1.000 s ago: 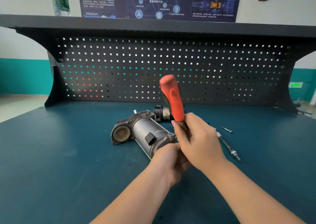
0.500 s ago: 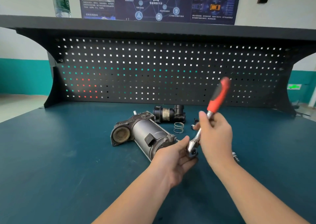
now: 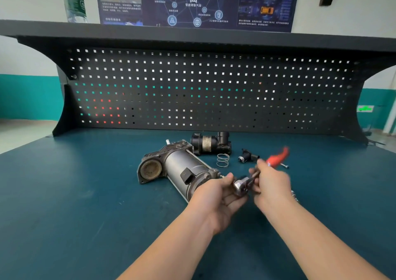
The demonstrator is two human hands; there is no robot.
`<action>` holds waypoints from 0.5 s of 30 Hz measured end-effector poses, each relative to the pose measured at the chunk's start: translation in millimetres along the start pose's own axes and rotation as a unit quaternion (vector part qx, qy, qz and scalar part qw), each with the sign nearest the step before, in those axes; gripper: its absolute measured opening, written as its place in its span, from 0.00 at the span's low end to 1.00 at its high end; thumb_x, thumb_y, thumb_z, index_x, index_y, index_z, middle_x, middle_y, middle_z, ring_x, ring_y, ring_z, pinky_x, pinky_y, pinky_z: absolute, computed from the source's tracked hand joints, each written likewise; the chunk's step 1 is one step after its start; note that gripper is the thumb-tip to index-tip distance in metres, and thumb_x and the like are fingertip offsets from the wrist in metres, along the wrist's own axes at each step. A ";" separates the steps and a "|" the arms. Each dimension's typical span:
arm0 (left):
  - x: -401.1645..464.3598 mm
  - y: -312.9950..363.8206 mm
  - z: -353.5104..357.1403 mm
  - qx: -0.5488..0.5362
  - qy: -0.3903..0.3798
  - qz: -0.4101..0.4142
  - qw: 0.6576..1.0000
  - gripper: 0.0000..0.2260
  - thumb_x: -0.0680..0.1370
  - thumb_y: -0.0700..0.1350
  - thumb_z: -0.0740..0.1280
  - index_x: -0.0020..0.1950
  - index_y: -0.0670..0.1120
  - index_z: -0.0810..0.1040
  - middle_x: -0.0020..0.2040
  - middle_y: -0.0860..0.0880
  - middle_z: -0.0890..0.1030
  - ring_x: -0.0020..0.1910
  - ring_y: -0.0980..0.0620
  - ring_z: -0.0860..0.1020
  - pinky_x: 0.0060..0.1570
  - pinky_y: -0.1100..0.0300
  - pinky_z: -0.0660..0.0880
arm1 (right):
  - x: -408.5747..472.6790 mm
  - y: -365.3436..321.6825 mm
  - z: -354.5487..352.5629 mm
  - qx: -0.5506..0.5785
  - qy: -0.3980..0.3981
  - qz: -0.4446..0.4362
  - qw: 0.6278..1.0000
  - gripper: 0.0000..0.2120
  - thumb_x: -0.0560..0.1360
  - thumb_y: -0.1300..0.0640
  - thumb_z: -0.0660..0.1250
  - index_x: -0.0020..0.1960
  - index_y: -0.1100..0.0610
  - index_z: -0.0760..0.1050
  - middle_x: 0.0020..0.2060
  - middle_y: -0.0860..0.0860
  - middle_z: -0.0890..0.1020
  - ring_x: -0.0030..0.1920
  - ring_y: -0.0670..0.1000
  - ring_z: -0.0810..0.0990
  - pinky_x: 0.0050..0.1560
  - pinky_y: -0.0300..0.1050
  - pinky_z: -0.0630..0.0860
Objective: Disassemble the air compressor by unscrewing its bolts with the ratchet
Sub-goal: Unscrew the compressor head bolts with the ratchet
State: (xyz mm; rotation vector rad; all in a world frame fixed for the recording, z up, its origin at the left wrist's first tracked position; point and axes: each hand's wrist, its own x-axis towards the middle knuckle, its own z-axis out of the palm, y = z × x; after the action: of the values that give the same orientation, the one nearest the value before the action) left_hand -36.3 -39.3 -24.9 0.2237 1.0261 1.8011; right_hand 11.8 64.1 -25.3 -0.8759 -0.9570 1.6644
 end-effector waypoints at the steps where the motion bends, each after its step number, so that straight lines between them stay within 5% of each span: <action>1: 0.4 -0.4 0.4 0.003 0.002 0.001 1.000 0.05 0.79 0.38 0.63 0.45 0.37 0.76 0.35 0.41 0.83 0.35 0.47 0.81 0.37 0.56 0.80 | 3.4 6.3 -1.7 0.054 0.008 0.086 0.995 0.12 0.80 0.60 0.60 0.38 0.60 0.68 0.29 0.53 0.73 0.12 0.41 0.63 0.13 0.32 0.56; 3: 1.6 -1.1 0.0 0.007 0.008 0.001 1.000 0.04 0.78 0.38 0.64 0.44 0.38 0.76 0.37 0.40 0.83 0.36 0.47 0.81 0.38 0.56 0.80 | 5.5 12.5 -1.8 0.056 0.003 0.121 0.991 0.12 0.80 0.61 0.59 0.38 0.60 0.68 0.29 0.53 0.72 0.12 0.41 0.62 0.13 0.31 0.56; 4: 1.8 -1.3 -0.5 0.010 0.009 0.001 1.000 0.04 0.77 0.38 0.65 0.44 0.39 0.76 0.39 0.40 0.83 0.37 0.47 0.80 0.38 0.57 0.79 | 4.3 11.9 -1.1 0.017 -0.004 0.069 0.997 0.12 0.80 0.60 0.60 0.37 0.59 0.69 0.29 0.53 0.73 0.13 0.41 0.64 0.15 0.32 0.58; 7: 1.3 -0.9 -0.7 0.014 0.005 0.008 1.000 0.05 0.75 0.39 0.69 0.43 0.38 0.78 0.37 0.41 0.82 0.36 0.47 0.79 0.34 0.58 0.81 | -8.8 -2.3 2.8 -0.140 -0.063 -0.261 0.953 0.12 0.78 0.53 0.63 0.37 0.56 0.71 0.27 0.48 0.77 0.22 0.43 0.71 0.26 0.39 0.68; 10: 0.6 -1.5 -0.2 0.020 -0.012 0.017 1.000 0.06 0.76 0.38 0.66 0.40 0.40 0.79 0.32 0.45 0.81 0.31 0.51 0.79 0.29 0.62 0.79 | -28.0 -10.7 3.5 -0.257 -0.181 -0.581 0.751 0.11 0.76 0.51 0.64 0.38 0.57 0.72 0.27 0.47 0.75 0.29 0.47 0.73 0.31 0.37 0.68; 12: 0.3 -1.5 -2.2 0.007 -0.037 0.022 0.999 0.12 0.78 0.39 0.62 0.38 0.43 0.81 0.33 0.48 0.81 0.30 0.54 0.80 0.30 0.63 0.78 | -36.2 -5.3 4.5 -0.318 -0.225 -0.691 0.609 0.11 0.76 0.54 0.63 0.40 0.60 0.75 0.29 0.47 0.75 0.30 0.49 0.72 0.31 0.38 0.68; 13: -0.3 -1.2 -3.2 0.000 -0.042 0.021 0.999 0.12 0.78 0.39 0.61 0.38 0.44 0.81 0.34 0.48 0.82 0.32 0.54 0.81 0.31 0.63 0.78 | -37.7 -1.9 4.9 -0.331 -0.227 -0.694 0.597 0.11 0.76 0.54 0.63 0.40 0.60 0.75 0.29 0.47 0.75 0.30 0.49 0.72 0.31 0.39 0.68; 15: 0.1 -0.4 -4.8 0.018 -0.023 0.014 0.999 0.11 0.77 0.36 0.61 0.39 0.42 0.80 0.31 0.47 0.81 0.30 0.53 0.79 0.31 0.62 0.78 | -38.1 0.5 4.2 -0.302 -0.195 -0.617 0.700 0.11 0.76 0.51 0.63 0.39 0.56 0.72 0.27 0.45 0.73 0.29 0.49 0.72 0.30 0.40 0.68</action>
State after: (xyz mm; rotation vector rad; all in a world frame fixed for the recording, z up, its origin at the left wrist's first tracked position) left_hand -38.7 -41.7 -28.2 0.3014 1.0283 1.7955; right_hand 17.5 26.6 -20.0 -0.0575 -1.8748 0.2979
